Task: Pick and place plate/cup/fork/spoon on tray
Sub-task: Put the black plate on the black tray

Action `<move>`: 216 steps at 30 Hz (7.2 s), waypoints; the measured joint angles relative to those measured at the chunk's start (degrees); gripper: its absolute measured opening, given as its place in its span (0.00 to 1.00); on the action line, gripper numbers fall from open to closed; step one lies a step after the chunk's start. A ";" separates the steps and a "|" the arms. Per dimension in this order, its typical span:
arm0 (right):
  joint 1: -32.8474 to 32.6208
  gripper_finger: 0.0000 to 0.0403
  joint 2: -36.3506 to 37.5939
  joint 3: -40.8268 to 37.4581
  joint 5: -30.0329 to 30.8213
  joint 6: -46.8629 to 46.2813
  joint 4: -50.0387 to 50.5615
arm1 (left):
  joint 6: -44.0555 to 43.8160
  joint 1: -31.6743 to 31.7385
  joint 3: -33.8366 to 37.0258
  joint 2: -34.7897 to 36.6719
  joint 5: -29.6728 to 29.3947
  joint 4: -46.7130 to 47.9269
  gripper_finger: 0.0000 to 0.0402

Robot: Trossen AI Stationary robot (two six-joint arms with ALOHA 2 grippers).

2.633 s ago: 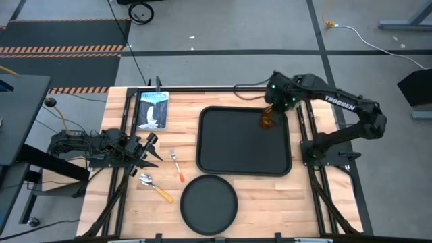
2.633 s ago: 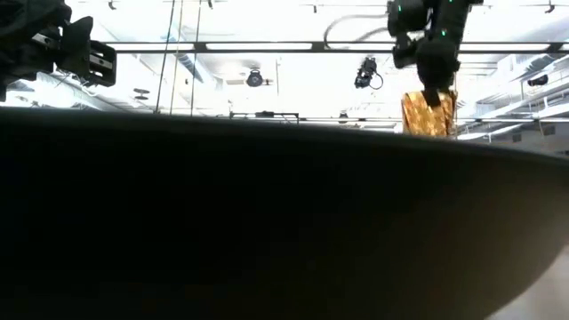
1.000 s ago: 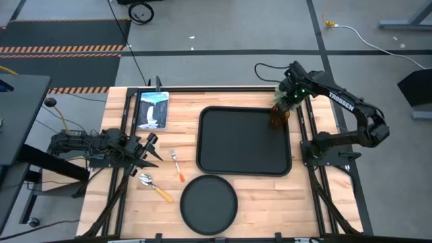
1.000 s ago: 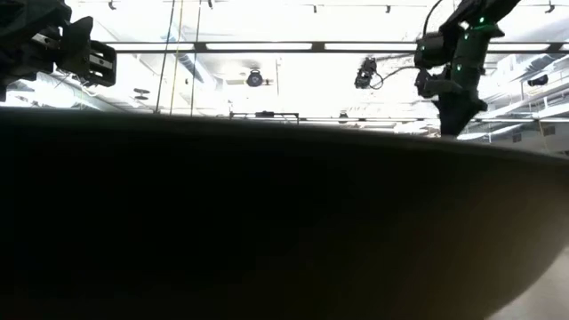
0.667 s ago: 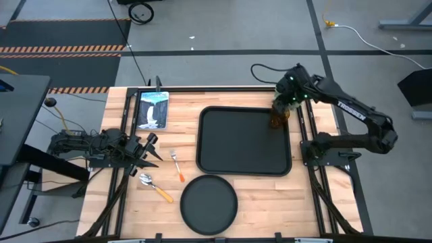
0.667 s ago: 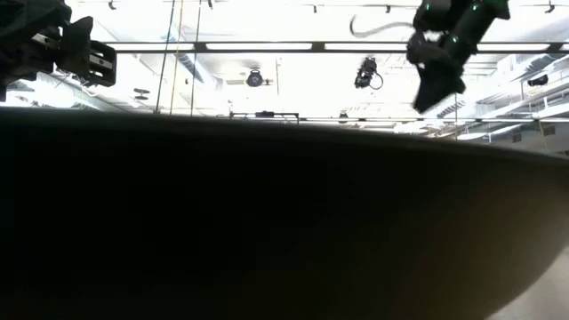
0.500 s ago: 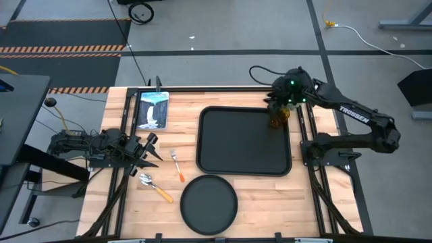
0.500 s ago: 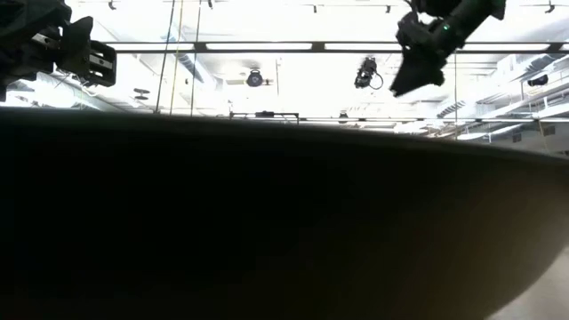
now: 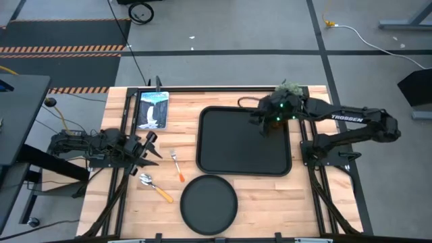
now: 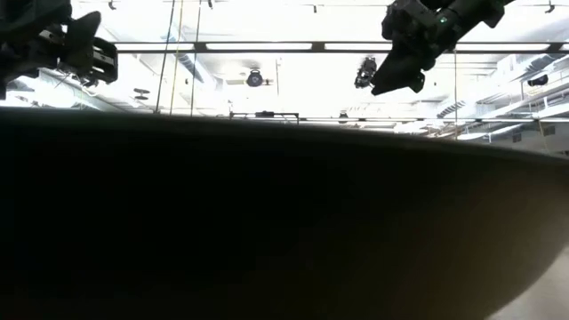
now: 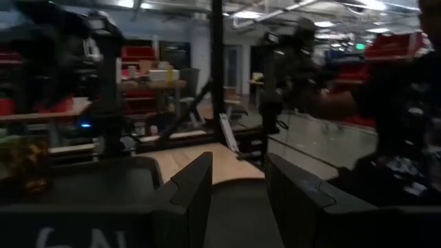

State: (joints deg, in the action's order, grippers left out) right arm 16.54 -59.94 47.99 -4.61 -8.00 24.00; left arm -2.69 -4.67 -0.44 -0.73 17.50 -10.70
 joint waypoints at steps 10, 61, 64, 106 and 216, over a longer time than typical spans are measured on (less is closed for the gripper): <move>-11.86 0.39 0.04 -7.86 0.01 -4.80 -14.34 | -7.40 0.00 0.01 0.00 -7.61 -0.63 0.35; -51.08 0.39 -39.27 13.15 30.22 -39.95 -6.79 | -36.78 -13.57 -0.01 -29.99 -16.63 -6.82 0.35; -50.75 0.39 -41.26 16.19 29.21 -42.28 -2.69 | -38.76 -16.56 -0.01 -32.16 -20.00 -8.10 0.35; -48.81 0.39 -49.54 16.74 24.63 -58.92 -3.49 | -44.80 -25.90 -12.74 -59.01 -31.41 -6.59 0.35; 12.78 0.09 -33.70 16.74 -5.11 58.77 25.25 | -43.18 -22.16 -12.71 -58.90 -37.23 -6.49 0.35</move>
State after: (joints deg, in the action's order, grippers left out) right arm 29.32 -93.65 64.73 -9.72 50.78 49.25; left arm -45.87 -26.83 -13.15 -59.64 -19.73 -17.19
